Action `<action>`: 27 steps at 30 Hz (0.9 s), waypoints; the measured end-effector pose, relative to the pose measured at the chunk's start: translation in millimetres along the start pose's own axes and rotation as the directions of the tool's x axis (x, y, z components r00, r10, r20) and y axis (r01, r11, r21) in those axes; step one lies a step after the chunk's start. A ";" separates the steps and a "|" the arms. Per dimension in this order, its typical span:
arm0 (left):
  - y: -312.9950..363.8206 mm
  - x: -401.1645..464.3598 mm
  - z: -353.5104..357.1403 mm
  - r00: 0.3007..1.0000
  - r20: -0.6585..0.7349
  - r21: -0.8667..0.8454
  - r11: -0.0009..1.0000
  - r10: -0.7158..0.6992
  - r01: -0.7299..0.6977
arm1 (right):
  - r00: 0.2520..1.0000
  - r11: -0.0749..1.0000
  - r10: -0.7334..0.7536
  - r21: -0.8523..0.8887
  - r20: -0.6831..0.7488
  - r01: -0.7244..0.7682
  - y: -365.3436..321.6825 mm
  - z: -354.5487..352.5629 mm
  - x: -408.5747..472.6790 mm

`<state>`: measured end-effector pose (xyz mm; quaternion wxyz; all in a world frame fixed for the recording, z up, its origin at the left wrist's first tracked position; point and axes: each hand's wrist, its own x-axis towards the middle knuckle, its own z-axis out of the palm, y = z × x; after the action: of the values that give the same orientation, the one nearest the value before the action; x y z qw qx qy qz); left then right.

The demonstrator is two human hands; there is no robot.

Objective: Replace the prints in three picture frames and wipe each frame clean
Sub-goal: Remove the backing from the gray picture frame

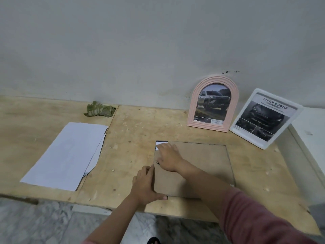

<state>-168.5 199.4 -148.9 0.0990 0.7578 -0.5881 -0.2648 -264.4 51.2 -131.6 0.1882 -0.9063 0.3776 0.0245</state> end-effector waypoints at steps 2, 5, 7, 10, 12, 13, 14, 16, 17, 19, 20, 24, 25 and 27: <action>-0.5 -0.3 0.4 1.000 -0.015 -0.006 1.000 0.005 -0.005 | 0.998 0.999 0.009 -0.034 0.056 -0.007 -0.5 0.3 9.4; 0.5 0.0 0.2 0.999 -0.036 0.002 1.000 0.006 -0.006 | 0.993 0.999 0.041 0.024 0.114 -0.044 -1.2 -1.0 20.2; 1.2 0.0 -0.2 0.999 -0.040 -0.002 1.000 -0.010 0.010 | 0.984 0.997 0.070 0.001 0.163 -0.071 -4.0 -3.3 28.7; 1.2 -0.8 0.3 0.999 -0.042 -0.008 1.000 -0.023 0.023 | 0.965 0.994 0.110 -0.054 0.240 -0.099 -10.0 -7.6 36.1; 0.5 -1.7 1.2 0.998 -0.059 -0.032 0.999 -0.021 0.019 | 0.959 0.991 0.132 -0.048 0.250 -0.124 -11.7 -10.4 37.6; 0.2 -2.3 1.6 0.997 -0.074 -0.047 0.999 -0.018 0.015 | 0.959 0.990 0.138 -0.044 0.248 -0.132 -12.3 -12.1 37.7; 0.2 -3.0 1.8 0.996 -0.086 -0.061 0.998 -0.016 0.011 | 0.958 0.989 0.146 -0.033 0.245 -0.143 -13.4 -13.9 36.9; 0.2 -4.7 2.1 0.996 -0.093 -0.073 0.997 -0.013 0.006 | 0.958 0.986 0.161 -0.006 0.239 -0.164 -14.9 -14.3 36.6; 0.2 -5.6 2.6 0.995 -0.094 -0.078 0.997 -0.013 0.006 | 0.957 0.985 0.164 0.004 0.238 -0.170 -15.7 -14.5 36.2; -0.4 -7.2 3.6 0.995 -0.099 -0.087 0.996 -0.012 0.004 | 0.958 0.983 0.173 0.023 0.229 -0.183 -16.5 -14.6 36.1; -0.7 -7.7 4.2 0.995 -0.104 -0.089 0.996 -0.009 0.000 | 0.959 0.982 0.172 0.033 0.225 -0.184 -16.8 -14.7 35.7; 1.5 -10.0 6.4 0.994 -0.108 -0.094 0.996 -0.017 0.007 | 0.963 0.980 0.174 0.065 0.204 -0.190 -16.1 -13.0 32.5; 3.2 -10.1 6.3 0.994 -0.102 -0.097 0.995 -0.030 0.020 | 0.965 0.979 0.175 0.069 0.194 -0.191 -16.4 -13.0 31.3; 6.0 -9.3 5.5 0.994 -0.091 -0.095 0.994 -0.058 0.049 | 0.973 0.980 0.159 0.089 0.166 -0.176 -16.1 -14.2 27.6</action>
<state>-177.9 207.4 -148.1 0.1545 0.7794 -0.5494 -0.2584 -234.9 37.8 -118.4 0.2615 -0.8554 0.4374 0.0926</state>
